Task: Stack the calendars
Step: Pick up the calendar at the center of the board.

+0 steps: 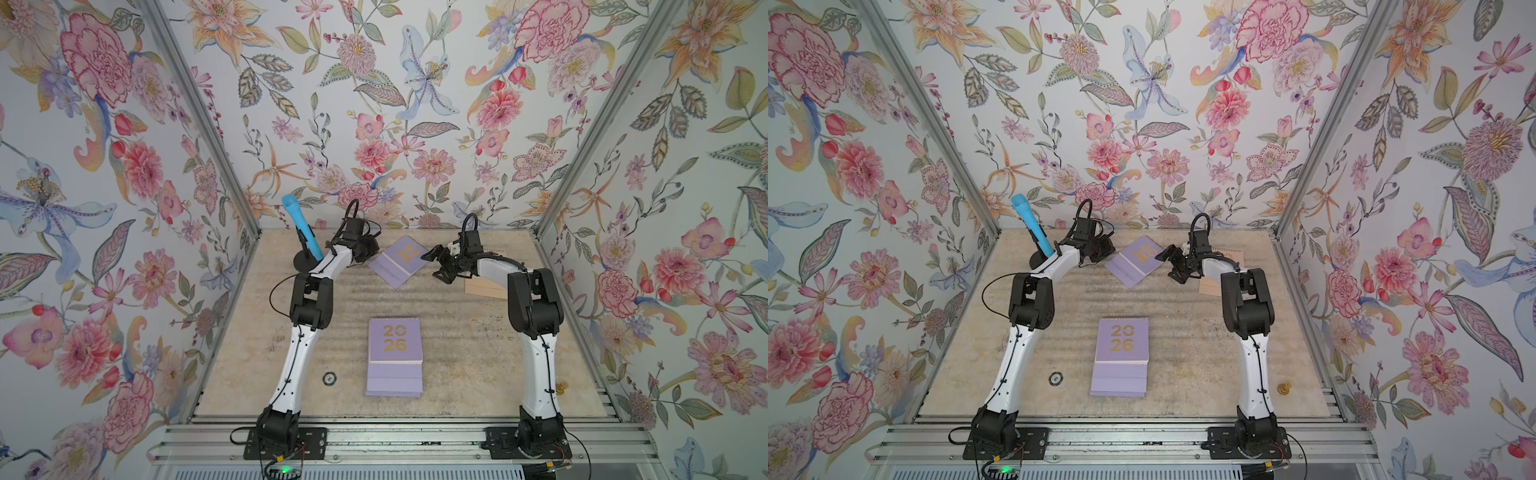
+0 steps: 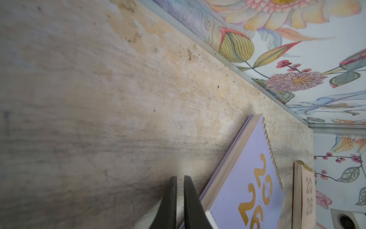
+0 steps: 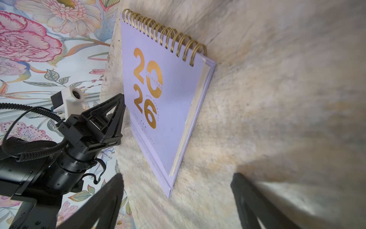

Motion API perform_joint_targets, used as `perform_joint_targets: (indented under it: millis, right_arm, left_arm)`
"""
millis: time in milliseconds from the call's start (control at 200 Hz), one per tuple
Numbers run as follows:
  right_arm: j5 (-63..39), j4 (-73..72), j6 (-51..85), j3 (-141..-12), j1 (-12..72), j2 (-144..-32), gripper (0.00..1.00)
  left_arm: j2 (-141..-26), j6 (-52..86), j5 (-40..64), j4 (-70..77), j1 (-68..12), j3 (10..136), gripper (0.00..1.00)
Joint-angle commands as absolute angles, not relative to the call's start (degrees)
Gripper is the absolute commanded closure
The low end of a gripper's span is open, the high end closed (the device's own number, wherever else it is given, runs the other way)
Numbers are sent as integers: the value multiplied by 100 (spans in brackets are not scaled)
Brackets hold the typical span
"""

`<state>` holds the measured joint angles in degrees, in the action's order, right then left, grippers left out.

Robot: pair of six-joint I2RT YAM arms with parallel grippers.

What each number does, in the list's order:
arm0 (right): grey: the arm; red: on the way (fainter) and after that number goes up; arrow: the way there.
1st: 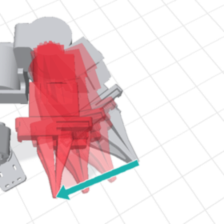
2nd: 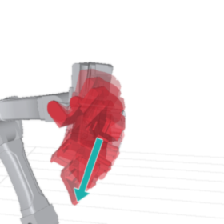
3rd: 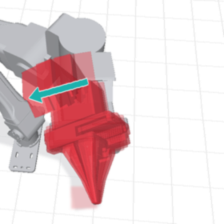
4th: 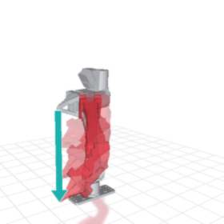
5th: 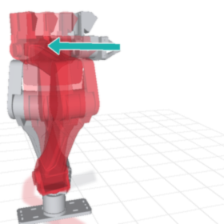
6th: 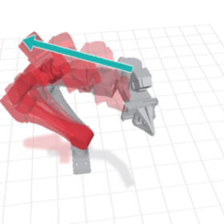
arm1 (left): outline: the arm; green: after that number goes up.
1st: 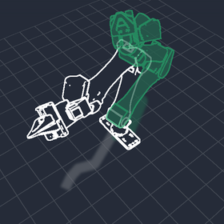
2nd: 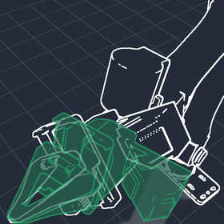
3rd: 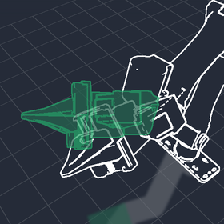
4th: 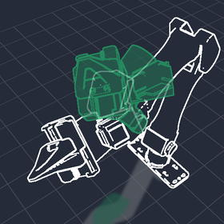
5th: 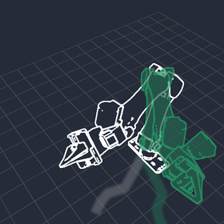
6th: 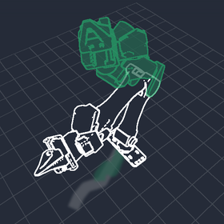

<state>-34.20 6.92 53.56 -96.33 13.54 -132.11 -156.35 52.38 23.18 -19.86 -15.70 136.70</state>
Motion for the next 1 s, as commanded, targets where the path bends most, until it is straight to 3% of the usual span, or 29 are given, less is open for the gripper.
perform_joint_targets:
  millis: [0,320,615,996]
  right_arm:
    - [-3524,811,5489,-9781,1446,-13402,11]
    - [-3700,632,5704,-10238,1504,-13868,10]
    - [-4256,-2718,7129,-9457,1527,-13865,14]
    - [-4334,-3389,7471,-9536,1679,-14021,27]
  left_arm:
    - [-15882,5412,2552,-1879,-1736,13830,93]
    - [-15634,5379,2731,-1933,-1986,13235,100]
    - [-15196,5469,2913,-1598,-2030,12450,100]
    - [-15059,5458,2966,-1626,-2037,12363,100]
